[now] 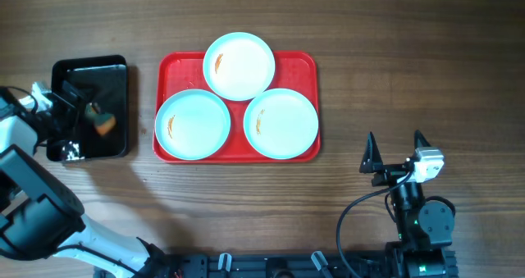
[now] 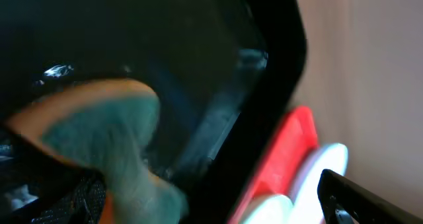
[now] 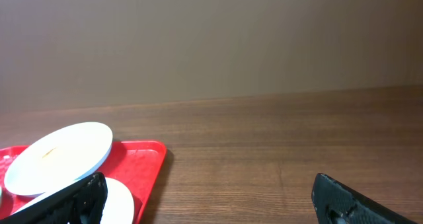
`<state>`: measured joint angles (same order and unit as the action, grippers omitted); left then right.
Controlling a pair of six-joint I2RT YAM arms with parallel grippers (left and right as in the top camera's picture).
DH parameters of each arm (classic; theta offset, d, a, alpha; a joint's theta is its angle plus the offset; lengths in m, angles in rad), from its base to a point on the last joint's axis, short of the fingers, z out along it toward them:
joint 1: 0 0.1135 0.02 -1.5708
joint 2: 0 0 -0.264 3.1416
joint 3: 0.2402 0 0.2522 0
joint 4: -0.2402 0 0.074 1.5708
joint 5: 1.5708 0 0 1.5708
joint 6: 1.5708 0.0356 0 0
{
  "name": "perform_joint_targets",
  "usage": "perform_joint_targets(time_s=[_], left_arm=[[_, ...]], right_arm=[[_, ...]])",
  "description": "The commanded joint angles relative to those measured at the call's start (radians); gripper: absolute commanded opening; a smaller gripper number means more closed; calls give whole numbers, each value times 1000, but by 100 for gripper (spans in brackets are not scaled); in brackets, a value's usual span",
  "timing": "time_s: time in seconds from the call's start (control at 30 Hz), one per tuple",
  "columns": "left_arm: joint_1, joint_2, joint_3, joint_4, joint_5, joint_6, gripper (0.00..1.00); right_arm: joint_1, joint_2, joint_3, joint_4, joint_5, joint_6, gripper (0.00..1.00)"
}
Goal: Clean dirty plates on tray and stack at the side
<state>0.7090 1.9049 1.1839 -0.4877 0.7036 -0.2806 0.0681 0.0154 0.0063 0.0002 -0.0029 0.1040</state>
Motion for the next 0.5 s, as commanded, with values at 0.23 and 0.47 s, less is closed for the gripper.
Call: perform_joint_targets(time_s=[0.23, 0.47], left_arm=[[3, -6, 8, 49, 63, -49, 100], [3, -6, 8, 49, 61, -37, 97]], right_arm=[[-4, -5, -1, 5, -8, 8, 100], [-4, -5, -1, 5, -8, 8, 100]])
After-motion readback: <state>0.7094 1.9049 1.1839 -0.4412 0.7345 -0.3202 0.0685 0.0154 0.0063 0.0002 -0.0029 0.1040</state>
